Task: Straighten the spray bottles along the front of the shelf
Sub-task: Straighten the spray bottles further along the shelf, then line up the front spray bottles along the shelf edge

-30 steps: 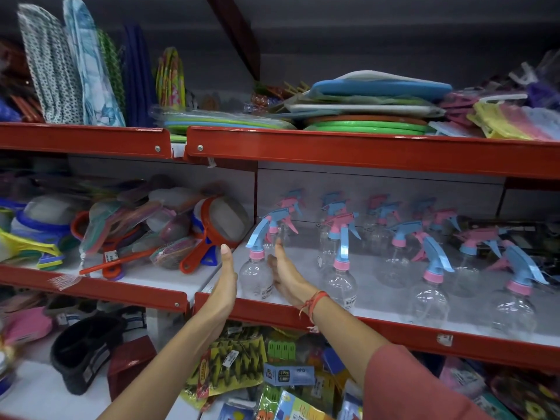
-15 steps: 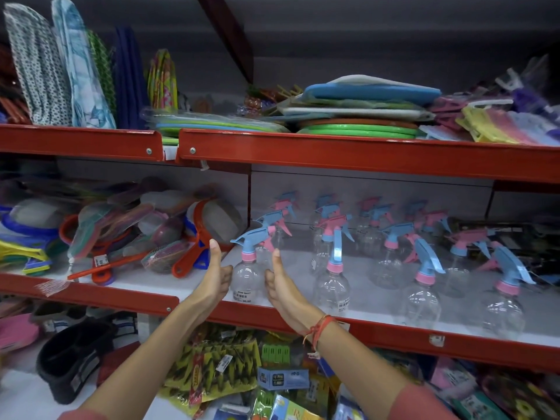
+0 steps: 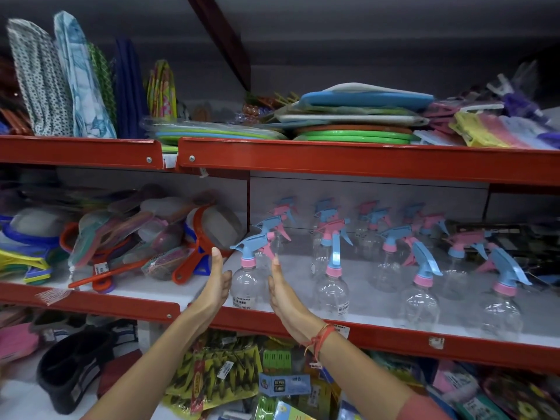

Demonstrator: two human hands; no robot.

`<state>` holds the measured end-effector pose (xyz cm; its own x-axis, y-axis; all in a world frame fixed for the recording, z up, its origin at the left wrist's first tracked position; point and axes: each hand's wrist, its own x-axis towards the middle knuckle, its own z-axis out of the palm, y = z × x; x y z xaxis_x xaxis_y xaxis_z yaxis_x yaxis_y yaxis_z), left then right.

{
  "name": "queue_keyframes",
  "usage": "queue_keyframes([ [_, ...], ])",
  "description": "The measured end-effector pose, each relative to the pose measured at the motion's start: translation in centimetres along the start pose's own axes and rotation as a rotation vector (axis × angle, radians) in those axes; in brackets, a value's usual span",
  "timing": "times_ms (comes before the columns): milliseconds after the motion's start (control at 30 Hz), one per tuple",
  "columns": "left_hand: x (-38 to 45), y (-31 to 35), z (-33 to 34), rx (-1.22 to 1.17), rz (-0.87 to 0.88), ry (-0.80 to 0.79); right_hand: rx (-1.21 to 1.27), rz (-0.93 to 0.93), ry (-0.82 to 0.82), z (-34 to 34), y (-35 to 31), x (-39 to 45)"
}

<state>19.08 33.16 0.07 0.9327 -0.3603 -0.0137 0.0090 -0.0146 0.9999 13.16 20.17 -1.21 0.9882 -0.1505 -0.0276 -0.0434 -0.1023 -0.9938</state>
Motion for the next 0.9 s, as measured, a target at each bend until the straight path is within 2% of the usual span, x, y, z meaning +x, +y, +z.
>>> queue_keyframes([
  [133,-0.6,-1.1,0.5,0.090,0.142,0.191,-0.059,-0.016,0.023,-1.3,0.2,-1.9],
  [233,-2.2,-1.4,1.6,0.050,0.365,0.334,-0.030,-0.091,0.003,-3.3,0.0,-4.4],
  [300,-3.7,-0.9,3.0,-0.007,0.491,0.371,0.012,-0.138,0.004,-4.8,-0.6,-6.0],
  [367,-4.6,-0.4,4.9,-0.007,0.527,0.320,0.038,-0.178,0.034,-6.7,-0.8,-7.3],
  [533,-4.5,-0.6,9.7,0.040,0.402,0.101,0.072,-0.264,0.232,-11.1,-0.6,-9.3],
  [733,-4.4,-0.9,13.4,0.197,0.196,0.085,0.136,-0.227,0.467,-15.4,0.7,-7.0],
  [800,-4.6,-0.8,14.0,0.236,0.152,0.086,0.103,-0.161,0.446,-15.6,0.8,-5.2],
  [900,-4.8,-0.7,14.6,0.237,0.088,0.062,0.035,-0.015,0.297,-15.5,1.0,-2.9],
])
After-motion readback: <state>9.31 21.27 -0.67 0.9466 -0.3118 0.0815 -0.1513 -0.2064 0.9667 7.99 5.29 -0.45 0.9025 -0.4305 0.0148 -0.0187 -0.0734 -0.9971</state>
